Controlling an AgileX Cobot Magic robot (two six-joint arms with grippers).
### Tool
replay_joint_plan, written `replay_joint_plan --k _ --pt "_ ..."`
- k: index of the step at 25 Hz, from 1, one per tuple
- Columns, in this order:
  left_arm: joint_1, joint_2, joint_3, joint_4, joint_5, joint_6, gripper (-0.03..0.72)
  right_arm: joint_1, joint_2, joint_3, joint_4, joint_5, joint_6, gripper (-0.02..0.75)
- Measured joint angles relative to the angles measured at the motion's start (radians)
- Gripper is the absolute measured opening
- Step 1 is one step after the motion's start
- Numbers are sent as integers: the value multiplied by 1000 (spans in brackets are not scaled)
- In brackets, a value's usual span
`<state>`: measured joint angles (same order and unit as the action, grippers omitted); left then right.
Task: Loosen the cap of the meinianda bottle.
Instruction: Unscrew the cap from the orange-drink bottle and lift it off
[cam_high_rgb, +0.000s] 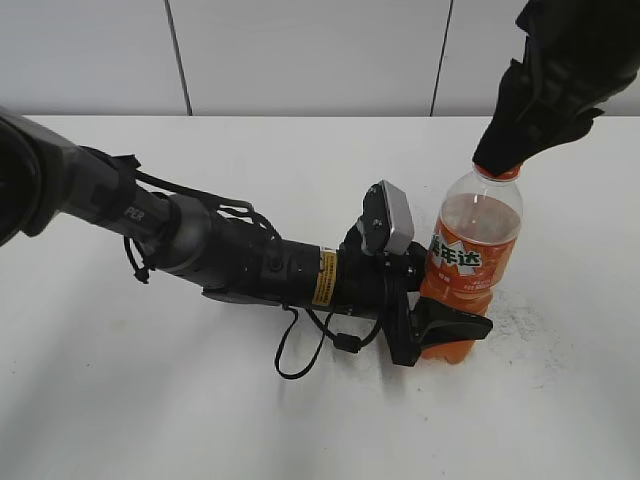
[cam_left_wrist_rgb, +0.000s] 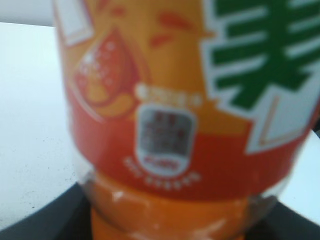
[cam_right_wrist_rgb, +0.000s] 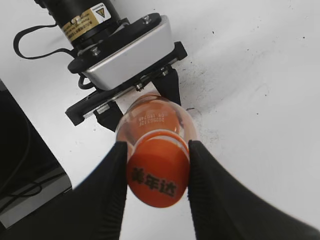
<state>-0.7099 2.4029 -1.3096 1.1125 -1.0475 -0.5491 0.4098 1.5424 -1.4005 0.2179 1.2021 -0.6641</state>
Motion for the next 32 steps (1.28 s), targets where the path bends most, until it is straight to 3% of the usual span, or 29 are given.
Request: replay_joint_plan --k 18,32 --pt "0 0 -1 6 0 0 475 0 -5 0 1 8 -227 269" --pt "1 0 -1 9 -1 -2 475 0 -75 0 -3 11 -179 264"
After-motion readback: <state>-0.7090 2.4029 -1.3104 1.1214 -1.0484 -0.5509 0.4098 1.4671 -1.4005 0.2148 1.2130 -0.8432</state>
